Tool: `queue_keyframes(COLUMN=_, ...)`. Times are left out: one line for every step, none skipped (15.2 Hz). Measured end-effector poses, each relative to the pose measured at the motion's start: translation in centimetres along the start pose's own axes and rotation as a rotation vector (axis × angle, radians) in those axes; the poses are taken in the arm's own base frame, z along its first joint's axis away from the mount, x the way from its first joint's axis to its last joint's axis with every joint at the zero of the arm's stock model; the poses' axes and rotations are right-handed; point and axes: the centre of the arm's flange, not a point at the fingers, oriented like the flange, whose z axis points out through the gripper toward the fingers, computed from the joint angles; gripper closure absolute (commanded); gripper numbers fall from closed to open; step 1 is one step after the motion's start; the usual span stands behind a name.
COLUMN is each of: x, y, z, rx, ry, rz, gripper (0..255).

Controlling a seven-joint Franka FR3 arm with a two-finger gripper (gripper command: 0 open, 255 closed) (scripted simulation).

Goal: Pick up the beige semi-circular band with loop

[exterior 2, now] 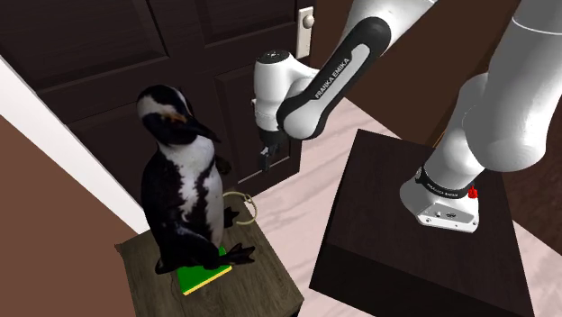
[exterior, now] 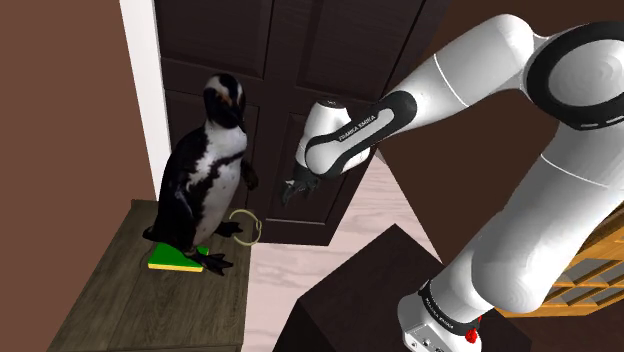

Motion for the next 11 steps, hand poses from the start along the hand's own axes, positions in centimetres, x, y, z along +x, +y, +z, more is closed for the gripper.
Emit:
queue_keyframes(x=0.8, y=-0.4, z=0.8, rx=0.007, ry=0.004, rz=-0.003, gripper=0)
queue_keyframes(x=1.6, y=-0.5, z=1.5, rx=0.014, ry=0.009, rz=-0.004, gripper=0)
queue_keyframes(x=2.0, y=-1.0, z=2.9, rx=0.021, ry=0.012, rz=-0.006, gripper=0)
queue_keyframes(x=2.5, y=-1.4, z=3.9, rx=0.028, ry=0.016, rz=-0.008, gripper=0)
queue_keyframes(x=3.1, y=-1.8, z=4.7, rx=0.035, ry=0.021, rz=-0.01, gripper=0)
queue_keyframes(x=3.8, y=-2.4, z=5.8, rx=0.042, ry=0.025, rz=-0.012, gripper=0)
queue_keyframes(x=4.5, y=-2.9, z=6.8, rx=0.05, ry=0.029, rz=-0.015, gripper=0)
queue_keyframes(x=5.1, y=-3.4, z=7.8, rx=0.057, ry=0.033, rz=-0.016, gripper=0)
queue_keyframes(x=5.9, y=-4.1, z=8.6, rx=0.063, ry=0.037, rz=-0.019, gripper=0)
queue_keyframes(x=6.4, y=-4.4, z=9.7, rx=0.071, ry=0.041, rz=-0.021, gripper=0)
queue_keyframes(x=6.8, y=-4.8, z=10.5, rx=0.076, ry=0.044, rz=-0.022, gripper=0)
